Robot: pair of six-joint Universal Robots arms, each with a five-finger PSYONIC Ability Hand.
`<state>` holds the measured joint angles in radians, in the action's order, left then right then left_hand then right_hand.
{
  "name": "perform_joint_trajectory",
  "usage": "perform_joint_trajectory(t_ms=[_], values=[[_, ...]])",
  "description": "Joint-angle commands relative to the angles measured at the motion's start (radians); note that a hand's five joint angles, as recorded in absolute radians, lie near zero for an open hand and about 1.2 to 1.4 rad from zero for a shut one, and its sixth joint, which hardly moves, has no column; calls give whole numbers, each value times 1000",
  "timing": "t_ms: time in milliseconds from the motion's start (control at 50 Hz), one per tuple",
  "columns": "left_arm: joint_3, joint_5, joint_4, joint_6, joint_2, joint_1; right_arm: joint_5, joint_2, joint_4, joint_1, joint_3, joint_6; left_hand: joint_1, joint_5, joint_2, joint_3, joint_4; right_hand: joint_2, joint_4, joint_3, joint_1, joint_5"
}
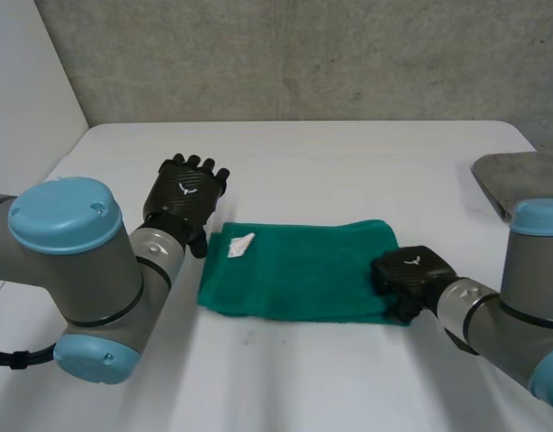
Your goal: Fold the laundry.
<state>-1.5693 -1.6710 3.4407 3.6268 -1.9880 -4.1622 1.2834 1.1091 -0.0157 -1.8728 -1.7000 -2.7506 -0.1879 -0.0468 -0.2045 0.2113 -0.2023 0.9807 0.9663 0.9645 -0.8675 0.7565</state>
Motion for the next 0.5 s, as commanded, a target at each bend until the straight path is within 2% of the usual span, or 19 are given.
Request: perform_joint_trajectory(t_ms=[20,120,220,380,500], values=[[-8,-4,-5,0,5,-3,77,-5,-30,60,19,100,13,47,30,-37,28,416,430,432,-529,465],[-14,-9,-8,0,29,-4,177,35,-43,21,85,181,13,47,30,-37,28,416,430,432,-529,465],[-23,-10,-9,-2,66,-9,224,83,-53,-172,181,307,13,47,30,-37,28,416,430,432,-529,465],[-23,-10,-18,-57,90,-29,179,-44,-73,-452,281,525,13,47,30,-37,28,416,430,432,-529,465],[-15,-10,-26,-125,90,-39,24,-106,-78,-514,260,552,13,47,30,-37,28,416,430,432,-529,465]])
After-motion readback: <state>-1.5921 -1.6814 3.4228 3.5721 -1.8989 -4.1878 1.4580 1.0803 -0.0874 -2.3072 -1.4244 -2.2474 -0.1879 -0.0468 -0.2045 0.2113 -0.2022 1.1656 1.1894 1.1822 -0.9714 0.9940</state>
